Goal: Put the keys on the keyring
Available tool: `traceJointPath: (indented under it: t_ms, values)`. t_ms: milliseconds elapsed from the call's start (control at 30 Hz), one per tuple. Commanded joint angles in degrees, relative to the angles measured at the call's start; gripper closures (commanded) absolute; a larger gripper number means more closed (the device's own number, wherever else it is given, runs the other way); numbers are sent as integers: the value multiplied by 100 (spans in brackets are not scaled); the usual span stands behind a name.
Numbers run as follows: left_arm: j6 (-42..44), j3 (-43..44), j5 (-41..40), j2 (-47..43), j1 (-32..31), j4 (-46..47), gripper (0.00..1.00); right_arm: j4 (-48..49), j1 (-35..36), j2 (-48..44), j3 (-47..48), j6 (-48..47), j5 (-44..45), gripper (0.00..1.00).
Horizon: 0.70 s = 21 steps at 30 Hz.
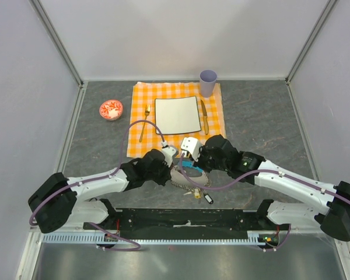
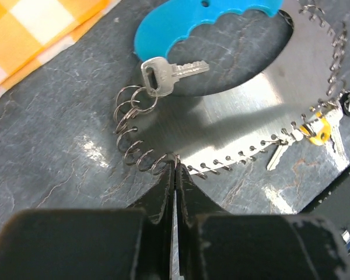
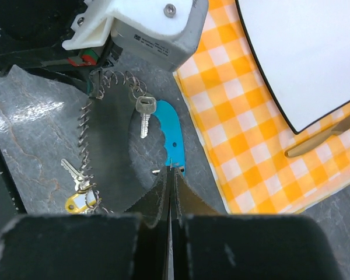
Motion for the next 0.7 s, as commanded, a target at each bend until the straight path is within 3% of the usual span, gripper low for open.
traceJointPath:
  t_ms: [0, 133, 267, 367, 533, 667]
  values:
    - [-788, 416, -595, 126, -37, -558, 85, 329, -49, -26, -39, 226, 169, 100]
    - [-1008, 531, -902, -5, -125, -892, 69, 417, -58, -70, -74, 305, 169, 100]
    - [-1805, 644, -1140, -426, -247, -1226, 53, 460, -58, -149, -74, 367, 380, 100]
    - [-2386, 785, -1377, -621, -502, -1499, 50, 496, -67, -176, -74, 428, 424, 100]
    - [-2617, 1074, -1703, -8, -968, -1640, 51, 496, -58, -237, -74, 472, 415, 100]
    - [-2836, 1348, -1834, 495, -1048, -1763, 57, 461, -58, -263, -65, 490, 459, 100]
